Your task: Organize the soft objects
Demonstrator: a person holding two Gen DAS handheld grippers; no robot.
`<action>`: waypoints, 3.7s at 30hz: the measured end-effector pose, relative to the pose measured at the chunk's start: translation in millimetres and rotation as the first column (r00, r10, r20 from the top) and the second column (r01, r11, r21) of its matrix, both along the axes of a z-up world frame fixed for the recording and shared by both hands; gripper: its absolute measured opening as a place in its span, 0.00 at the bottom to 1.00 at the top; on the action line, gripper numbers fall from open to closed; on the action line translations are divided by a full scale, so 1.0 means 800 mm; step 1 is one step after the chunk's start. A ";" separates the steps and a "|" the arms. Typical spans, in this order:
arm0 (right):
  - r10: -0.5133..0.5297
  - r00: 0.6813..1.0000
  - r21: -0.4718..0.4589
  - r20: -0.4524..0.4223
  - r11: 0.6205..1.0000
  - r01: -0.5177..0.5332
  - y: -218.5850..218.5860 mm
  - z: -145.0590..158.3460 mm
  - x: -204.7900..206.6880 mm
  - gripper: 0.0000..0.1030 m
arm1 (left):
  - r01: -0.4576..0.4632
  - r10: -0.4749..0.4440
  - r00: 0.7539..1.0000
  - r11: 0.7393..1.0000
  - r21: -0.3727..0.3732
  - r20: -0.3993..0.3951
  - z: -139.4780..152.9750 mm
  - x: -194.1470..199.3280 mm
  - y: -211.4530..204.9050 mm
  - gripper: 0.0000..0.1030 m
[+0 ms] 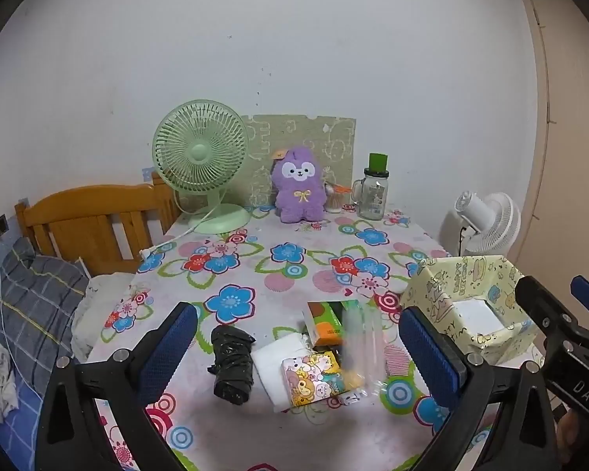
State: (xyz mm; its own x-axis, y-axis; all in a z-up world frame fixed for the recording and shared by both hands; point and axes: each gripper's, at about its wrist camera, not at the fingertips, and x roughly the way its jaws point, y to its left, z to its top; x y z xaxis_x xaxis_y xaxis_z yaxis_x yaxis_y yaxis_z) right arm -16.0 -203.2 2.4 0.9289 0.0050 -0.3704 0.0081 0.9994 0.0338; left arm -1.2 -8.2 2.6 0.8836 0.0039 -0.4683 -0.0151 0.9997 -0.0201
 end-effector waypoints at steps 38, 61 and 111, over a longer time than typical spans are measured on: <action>0.017 1.000 -0.005 -0.010 1.000 -0.017 0.009 -0.003 0.002 1.00 | 0.003 -0.003 1.000 1.000 0.021 0.025 -0.005 0.000 -0.006 0.99; 0.022 1.000 -0.008 -0.014 1.000 -0.022 0.010 -0.003 0.003 1.00 | -0.001 0.000 1.000 1.000 0.016 0.024 -0.009 0.004 0.001 0.99; 0.046 0.974 -0.067 -0.224 0.996 -0.062 0.080 -0.069 0.052 0.76 | -0.015 0.020 0.991 0.999 0.046 -0.130 -0.075 0.042 0.038 0.88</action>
